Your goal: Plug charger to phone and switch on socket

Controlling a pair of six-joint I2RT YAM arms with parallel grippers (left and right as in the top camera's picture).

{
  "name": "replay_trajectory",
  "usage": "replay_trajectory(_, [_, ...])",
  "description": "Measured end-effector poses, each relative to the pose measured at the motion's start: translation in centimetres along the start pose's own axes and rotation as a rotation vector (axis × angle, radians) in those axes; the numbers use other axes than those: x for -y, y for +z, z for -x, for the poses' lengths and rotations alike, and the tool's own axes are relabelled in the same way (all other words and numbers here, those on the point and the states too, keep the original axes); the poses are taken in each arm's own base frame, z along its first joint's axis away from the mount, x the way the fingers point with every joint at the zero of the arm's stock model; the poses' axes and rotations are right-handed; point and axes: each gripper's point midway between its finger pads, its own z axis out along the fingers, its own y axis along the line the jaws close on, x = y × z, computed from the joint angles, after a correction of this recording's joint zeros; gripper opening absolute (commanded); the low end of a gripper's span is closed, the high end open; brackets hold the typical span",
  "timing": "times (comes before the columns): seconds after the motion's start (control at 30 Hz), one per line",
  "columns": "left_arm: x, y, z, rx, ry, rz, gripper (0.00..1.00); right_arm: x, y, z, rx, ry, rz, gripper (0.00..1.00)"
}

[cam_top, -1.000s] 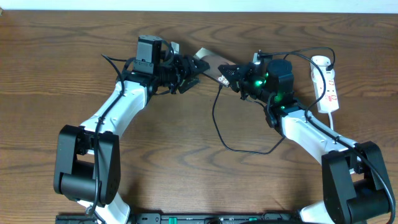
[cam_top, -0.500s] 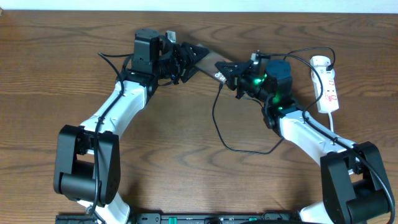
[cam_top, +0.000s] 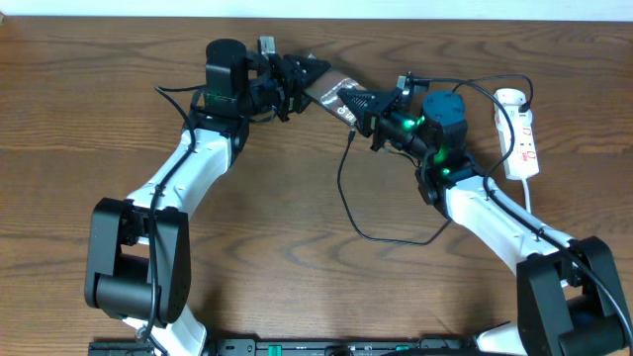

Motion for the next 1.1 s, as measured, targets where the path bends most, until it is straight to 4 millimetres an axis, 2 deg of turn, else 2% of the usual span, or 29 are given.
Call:
replay_trajectory(0.07, [0.3,0.0,0.0,-0.007,-0.018,-0.012,0.34,-0.1,-0.1,0.0,0.003,0.002,-0.004,0.01])
replay_trajectory(0.27, [0.0,0.0,-0.1,-0.021,-0.059,-0.011,0.22,0.0,-0.1,0.0,0.003,0.006,-0.009,0.01])
replay_trajectory(0.37, [-0.1,0.0,-0.2,-0.028,-0.077,-0.008,0.08,0.0,-0.1,0.0,0.004,0.008,-0.012,0.01])
replay_trajectory(0.8, [-0.2,0.0,-0.3,-0.038,-0.074,-0.011,0.07,-0.2,-0.1,0.0,0.004,0.025,-0.011,0.04])
replay_trajectory(0.87, [-0.2,0.0,-0.3,-0.038,-0.074,-0.011,0.07,-0.2,-0.1,0.0,0.004,0.019,-0.011,0.12])
replay_trajectory(0.93, [-0.2,0.0,-0.3,-0.044,-0.070,-0.011,0.07,0.2,-0.1,-0.1,-0.003,-0.020,-0.025,0.27])
replay_trajectory(0.97, [-0.2,-0.1,-0.4,-0.047,-0.064,-0.012,0.07,0.2,-0.1,-0.1,-0.004,-0.027,-0.027,0.31])
replay_trajectory(1.1, [-0.1,0.0,-0.9,-0.068,-0.034,-0.016,0.07,1.1,0.0,-0.7,-0.031,-0.084,-0.051,0.66])
